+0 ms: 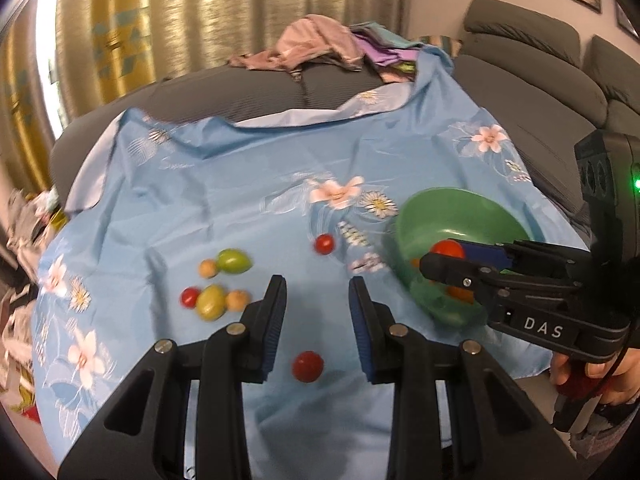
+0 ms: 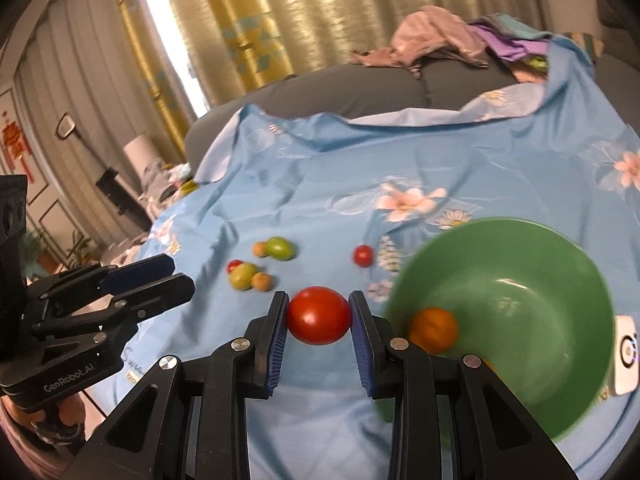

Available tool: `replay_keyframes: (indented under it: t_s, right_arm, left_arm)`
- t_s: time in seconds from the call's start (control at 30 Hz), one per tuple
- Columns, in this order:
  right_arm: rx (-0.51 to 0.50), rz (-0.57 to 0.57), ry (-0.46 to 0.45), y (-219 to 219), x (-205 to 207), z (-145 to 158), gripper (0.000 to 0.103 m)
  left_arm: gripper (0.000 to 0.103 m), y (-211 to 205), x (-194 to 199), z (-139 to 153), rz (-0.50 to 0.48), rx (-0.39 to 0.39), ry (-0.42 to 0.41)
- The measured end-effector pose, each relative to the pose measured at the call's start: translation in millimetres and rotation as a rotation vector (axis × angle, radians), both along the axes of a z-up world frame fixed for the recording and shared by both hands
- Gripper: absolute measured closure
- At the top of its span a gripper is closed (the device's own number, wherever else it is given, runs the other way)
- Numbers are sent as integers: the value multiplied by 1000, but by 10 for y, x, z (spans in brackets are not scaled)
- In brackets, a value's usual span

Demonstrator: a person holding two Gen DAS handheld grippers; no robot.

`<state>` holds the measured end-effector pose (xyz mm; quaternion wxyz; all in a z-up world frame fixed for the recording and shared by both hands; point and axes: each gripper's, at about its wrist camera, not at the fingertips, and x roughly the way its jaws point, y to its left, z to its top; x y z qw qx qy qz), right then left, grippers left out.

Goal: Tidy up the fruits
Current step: 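Carry both held tomatoes over the green bowl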

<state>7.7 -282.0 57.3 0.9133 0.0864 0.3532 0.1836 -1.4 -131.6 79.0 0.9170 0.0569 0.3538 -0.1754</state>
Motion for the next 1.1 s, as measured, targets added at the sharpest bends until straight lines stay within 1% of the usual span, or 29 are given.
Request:
replay_keyframes:
  t_s: [0.1, 0.2, 0.23, 0.33, 0.4, 0.47, 0.5, 0.53, 0.63, 0.73, 0.83, 0.87, 0.93, 0.97, 1.1]
  right_arm:
    - [7, -46, 3, -204, -2, -23, 70]
    - [19, -88, 19, -382, 16, -68, 70]
    - [23, -96, 23, -428, 17, -84, 70]
    - [33, -95, 29, -482, 39, -126, 70]
    - [42, -76, 34, -454, 75, -165, 70]
    - [54, -51, 38, -413, 98, -200, 70]
    - [62, -38, 41, -381, 108, -223, 70]
    - [68, -31, 42, -363, 106, -236, 70]
    - [79, 3, 49, -278, 132, -274, 70]
    - [79, 27, 51, -204, 142, -287, 70]
    - [77, 37, 49, -171, 144, -292, 71]
    - [78, 39, 50, -163, 151, -297, 70]
    - [78, 37, 54, -161, 168, -308, 71]
    - [79, 37, 56, -160, 171, -315, 71]
    - [75, 39, 66, -147, 189, -343, 71]
  left_arm:
    - [71, -186, 84, -13, -49, 1, -3]
    - [70, -265, 204, -58, -87, -38, 21]
    - [69, -230, 270, -105, -84, -62, 48]
    - [65, -94, 404, -304, -61, -85, 123]
    - [64, 16, 467, -522, -41, -76, 190]
    - [63, 64, 479, -726, -39, -60, 233]
    - [61, 61, 469, -812, -40, -37, 246]
    - [58, 41, 455, -907, -43, -7, 254]
    - [56, 34, 486, -1062, -35, 40, 253]
    - [58, 80, 626, -1169, 0, 22, 260]
    - [59, 95, 757, -1222, -2, -4, 267]
    - [64, 94, 796, -1241, 4, 2, 269]
    - [68, 71, 895, -1275, 9, -1, 273]
    - [72, 55, 947, -1293, 13, 4, 277]
    - [73, 0, 1015, -1324, 13, 28, 277]
